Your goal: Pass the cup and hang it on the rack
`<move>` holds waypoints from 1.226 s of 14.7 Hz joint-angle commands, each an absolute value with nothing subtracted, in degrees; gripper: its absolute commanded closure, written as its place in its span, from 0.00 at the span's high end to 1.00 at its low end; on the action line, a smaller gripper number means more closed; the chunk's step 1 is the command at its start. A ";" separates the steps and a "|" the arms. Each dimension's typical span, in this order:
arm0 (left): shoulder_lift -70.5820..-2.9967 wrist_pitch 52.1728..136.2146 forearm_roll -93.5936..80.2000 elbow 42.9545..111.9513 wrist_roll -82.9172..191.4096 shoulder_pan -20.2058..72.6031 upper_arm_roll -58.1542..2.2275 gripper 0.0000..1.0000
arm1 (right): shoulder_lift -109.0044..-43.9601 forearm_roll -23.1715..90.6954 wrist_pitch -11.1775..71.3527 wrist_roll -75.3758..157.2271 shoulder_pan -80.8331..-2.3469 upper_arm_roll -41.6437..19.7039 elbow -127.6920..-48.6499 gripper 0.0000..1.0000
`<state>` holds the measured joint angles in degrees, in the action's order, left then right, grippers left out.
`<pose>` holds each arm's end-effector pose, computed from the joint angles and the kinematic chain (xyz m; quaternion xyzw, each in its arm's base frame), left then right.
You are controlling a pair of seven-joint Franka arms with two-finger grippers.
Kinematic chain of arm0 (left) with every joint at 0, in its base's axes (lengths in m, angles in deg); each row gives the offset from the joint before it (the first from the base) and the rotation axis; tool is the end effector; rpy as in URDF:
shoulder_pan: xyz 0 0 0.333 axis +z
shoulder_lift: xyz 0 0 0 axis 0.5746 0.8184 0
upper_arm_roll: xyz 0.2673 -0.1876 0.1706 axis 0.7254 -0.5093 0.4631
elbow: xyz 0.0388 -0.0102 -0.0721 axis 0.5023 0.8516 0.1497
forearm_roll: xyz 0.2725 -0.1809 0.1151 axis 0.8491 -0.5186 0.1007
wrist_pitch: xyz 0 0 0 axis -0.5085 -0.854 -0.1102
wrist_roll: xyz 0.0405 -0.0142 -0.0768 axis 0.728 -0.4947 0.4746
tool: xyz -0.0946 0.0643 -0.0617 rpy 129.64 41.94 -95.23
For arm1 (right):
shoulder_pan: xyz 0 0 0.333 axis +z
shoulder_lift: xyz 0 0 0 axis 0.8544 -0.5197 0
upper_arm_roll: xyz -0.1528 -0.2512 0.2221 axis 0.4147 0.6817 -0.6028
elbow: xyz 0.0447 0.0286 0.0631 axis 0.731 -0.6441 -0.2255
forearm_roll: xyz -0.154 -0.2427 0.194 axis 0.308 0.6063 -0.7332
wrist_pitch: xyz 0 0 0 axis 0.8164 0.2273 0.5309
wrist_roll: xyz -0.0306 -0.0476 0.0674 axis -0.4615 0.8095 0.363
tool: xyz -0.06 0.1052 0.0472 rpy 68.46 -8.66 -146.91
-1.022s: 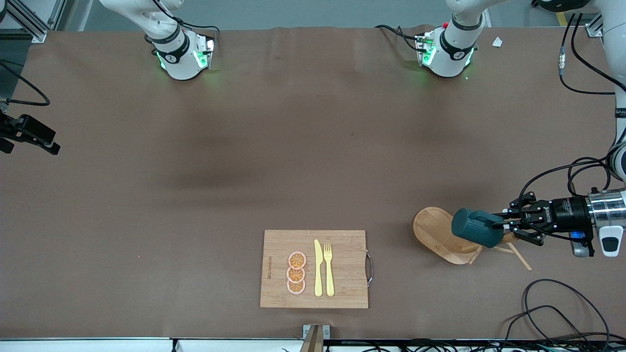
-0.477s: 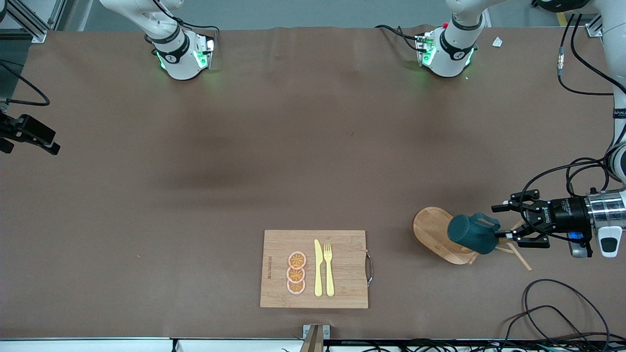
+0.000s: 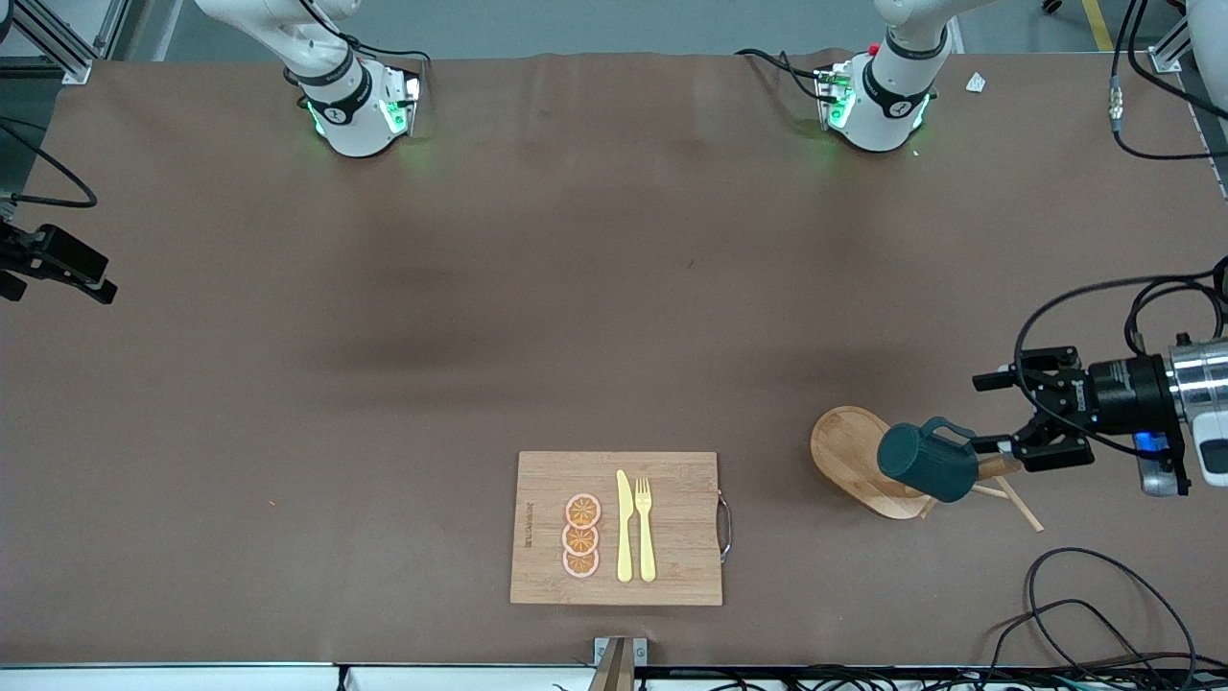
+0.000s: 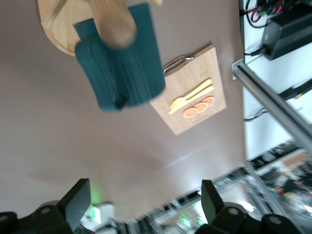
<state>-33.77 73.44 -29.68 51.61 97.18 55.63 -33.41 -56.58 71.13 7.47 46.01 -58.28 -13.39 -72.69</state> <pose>0.6661 -0.0302 0.5372 0.8317 0.4173 -0.1883 0.3142 0.5378 -0.0244 0.6755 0.9984 -0.0231 0.0506 0.0066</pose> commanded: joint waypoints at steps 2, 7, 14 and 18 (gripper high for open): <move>-40.78 69.94 -14.28 52.71 97.10 55.73 -40.20 1.00 | -55.57 71.22 7.11 45.43 -59.13 -13.96 -73.26 1.00; -46.06 65.19 5.52 52.71 86.94 55.90 -48.30 1.00 | -55.39 71.22 7.37 45.26 -58.95 -13.96 -73.61 1.00; -52.99 62.11 11.44 53.24 70.86 47.59 -39.57 1.00 | -51.35 71.31 6.93 45.25 -58.78 -13.96 -78.27 1.00; -57.56 59.03 7.31 56.12 60.48 38.59 -25.04 1.00 | -51.61 71.31 6.93 45.25 -58.69 -14.05 -76.95 1.00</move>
